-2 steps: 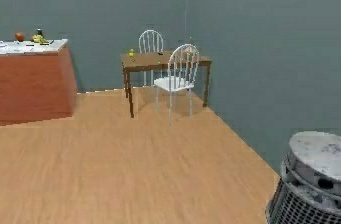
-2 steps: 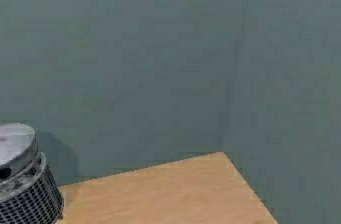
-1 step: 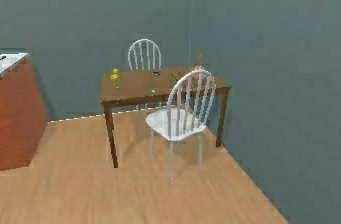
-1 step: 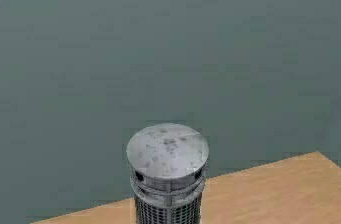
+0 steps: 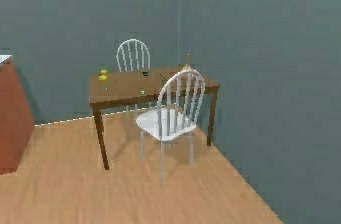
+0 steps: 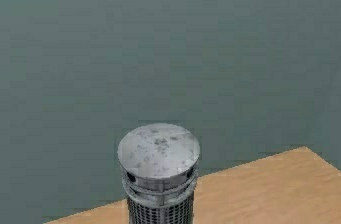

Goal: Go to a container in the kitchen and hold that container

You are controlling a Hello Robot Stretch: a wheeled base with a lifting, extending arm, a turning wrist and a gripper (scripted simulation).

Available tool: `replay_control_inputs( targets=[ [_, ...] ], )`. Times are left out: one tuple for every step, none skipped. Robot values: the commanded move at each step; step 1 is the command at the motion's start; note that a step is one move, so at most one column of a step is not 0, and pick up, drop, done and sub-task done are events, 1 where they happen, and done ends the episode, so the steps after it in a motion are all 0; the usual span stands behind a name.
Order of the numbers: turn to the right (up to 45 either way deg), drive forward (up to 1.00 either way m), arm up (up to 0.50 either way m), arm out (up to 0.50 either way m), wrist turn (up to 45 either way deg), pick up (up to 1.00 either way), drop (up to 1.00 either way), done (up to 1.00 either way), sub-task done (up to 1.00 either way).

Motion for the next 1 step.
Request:
replay_control_inputs(
  targets=[
    [0.0, 1.00, 0.00, 0.00, 0.0, 0.00, 0.00, 0.00, 0.00]
  ],
)
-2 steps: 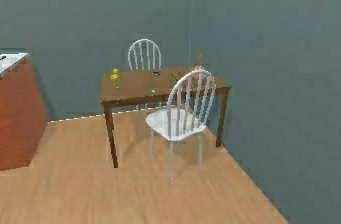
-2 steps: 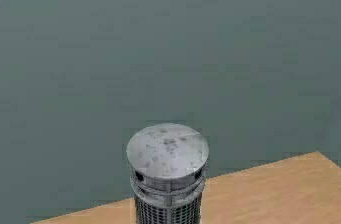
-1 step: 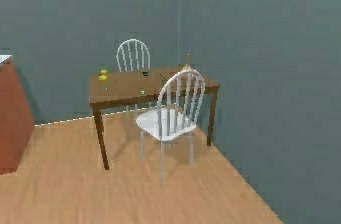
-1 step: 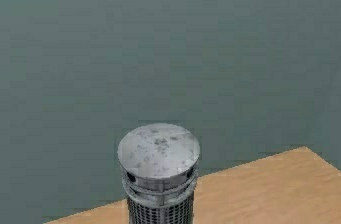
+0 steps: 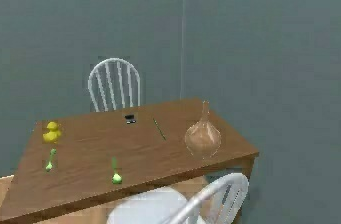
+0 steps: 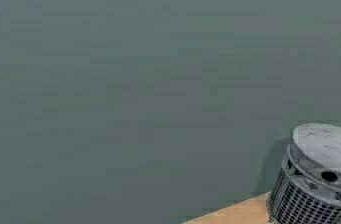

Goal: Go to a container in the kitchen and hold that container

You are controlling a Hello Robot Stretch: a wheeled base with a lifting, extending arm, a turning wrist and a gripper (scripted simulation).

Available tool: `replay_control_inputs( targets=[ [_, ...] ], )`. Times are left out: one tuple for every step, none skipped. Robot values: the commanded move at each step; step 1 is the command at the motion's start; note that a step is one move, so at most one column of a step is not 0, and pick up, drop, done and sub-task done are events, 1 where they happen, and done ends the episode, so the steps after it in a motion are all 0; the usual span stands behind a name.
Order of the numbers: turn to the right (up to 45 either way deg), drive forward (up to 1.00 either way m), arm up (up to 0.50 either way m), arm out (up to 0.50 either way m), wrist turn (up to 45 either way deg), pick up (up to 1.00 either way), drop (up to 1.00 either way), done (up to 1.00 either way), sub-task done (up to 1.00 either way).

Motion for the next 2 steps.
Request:
replay_control_inputs(
  targets=[
    [-45.0, 0.00, 0.00, 0.00, 0.0, 0.00, 0.00, 0.00, 0.00],
    [-30.0, 0.00, 0.00, 0.00, 0.0, 0.00, 0.00, 0.00, 0.00]
  ],
)
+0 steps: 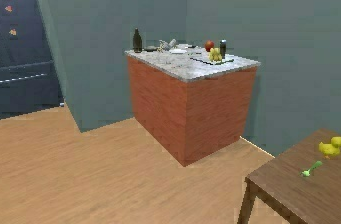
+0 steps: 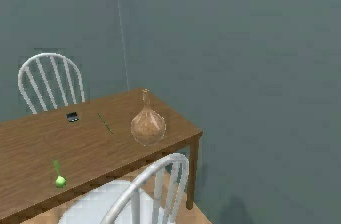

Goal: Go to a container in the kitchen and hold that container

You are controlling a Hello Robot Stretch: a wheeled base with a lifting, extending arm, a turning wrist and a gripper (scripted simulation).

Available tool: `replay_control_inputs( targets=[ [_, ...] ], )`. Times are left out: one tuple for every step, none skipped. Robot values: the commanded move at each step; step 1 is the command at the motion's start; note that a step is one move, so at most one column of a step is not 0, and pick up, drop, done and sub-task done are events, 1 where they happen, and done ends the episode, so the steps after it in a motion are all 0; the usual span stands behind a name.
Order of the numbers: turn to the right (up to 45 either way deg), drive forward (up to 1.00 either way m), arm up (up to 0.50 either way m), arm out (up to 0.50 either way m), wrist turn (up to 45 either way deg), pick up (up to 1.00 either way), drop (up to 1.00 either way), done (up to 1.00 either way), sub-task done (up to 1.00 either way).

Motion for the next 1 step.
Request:
replay_control_inputs(
  targets=[
    [0.0, 0.00, 0.50, 0.00, 0.0, 0.00, 0.00, 0.00, 0.00]
  ],
)
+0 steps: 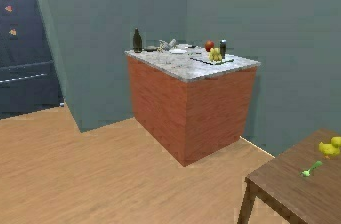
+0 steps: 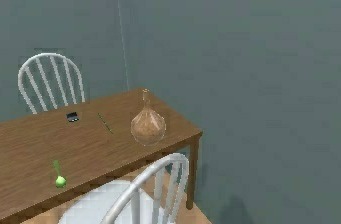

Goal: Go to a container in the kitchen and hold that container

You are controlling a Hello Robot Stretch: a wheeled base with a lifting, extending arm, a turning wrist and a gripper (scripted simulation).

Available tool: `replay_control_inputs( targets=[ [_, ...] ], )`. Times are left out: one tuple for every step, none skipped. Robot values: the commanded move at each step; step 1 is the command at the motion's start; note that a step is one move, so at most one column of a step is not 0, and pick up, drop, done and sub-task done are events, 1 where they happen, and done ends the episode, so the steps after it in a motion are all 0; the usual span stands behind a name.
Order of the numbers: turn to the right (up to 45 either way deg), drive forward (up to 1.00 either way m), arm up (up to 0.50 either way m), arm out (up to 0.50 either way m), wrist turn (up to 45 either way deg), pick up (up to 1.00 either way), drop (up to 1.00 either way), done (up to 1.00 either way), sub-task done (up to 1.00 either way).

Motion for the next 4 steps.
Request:
replay_control_inputs(
  targets=[
    [0.0, 0.00, 0.38, 0.00, 0.0, 0.00, 0.00, 0.00, 0.00],
    [0.0, 0.00, 0.00, 0.50, 0.0, 0.00, 0.00, 0.00, 0.00],
    [0.0, 0.00, 0.00, 0.00, 45.0, 0.00, 0.00, 0.00, 0.00],
    [0.0, 0.00, 0.00, 0.00, 45.0, 0.00, 0.00, 0.00, 0.00]
  ],
)
